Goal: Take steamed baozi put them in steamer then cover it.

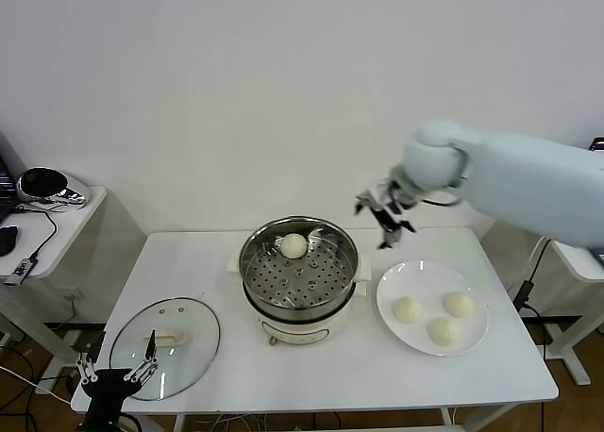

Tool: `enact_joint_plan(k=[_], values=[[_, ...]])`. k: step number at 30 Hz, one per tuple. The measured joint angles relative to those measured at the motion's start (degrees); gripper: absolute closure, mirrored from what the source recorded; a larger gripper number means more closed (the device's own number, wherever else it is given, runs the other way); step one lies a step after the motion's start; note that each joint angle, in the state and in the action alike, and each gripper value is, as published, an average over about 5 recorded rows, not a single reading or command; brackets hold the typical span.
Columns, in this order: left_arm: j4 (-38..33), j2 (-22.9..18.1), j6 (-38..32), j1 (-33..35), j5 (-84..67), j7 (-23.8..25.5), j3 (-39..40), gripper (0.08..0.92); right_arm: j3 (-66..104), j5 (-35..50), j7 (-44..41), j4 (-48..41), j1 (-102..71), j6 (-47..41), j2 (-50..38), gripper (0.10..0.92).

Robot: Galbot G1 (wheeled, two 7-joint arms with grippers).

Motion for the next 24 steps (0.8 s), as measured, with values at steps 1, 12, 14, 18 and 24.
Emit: enact_joint_plan(k=[1, 12, 14, 18, 24], values=[[-0.1, 0.0, 0.1, 0.0, 0.0, 0.0, -0.1, 0.177, 0.3, -0.4, -0.3, 0.1, -0.8, -0.2, -0.9, 0.203], [0.7, -0.2, 0.3, 0.0, 0.0, 0.1, -1.2, 0.177, 9.5, -7.2, -2.0, -5.1, -14.7, 0.1, -4.6, 0.203], [0.9, -0.3, 0.3, 0.0, 0.0, 0.1, -1.3, 0.177, 11.5, -8.5, -2.1, -6.7, -17.5, 0.3, -4.2, 0.203], [1.2, -0.5, 0.5, 0.0, 0.0, 0.0, -1.6, 0.177, 15.3, -10.7, -2.3, -9.7, -22.8, 0.4, -2.9, 0.203], [1.4, -0.9, 0.5, 0.2, 0.3, 0.0, -1.7, 0.177, 19.3, -13.3, -2.3, -13.3, -29.4, 1.0, -0.6, 0.203]])
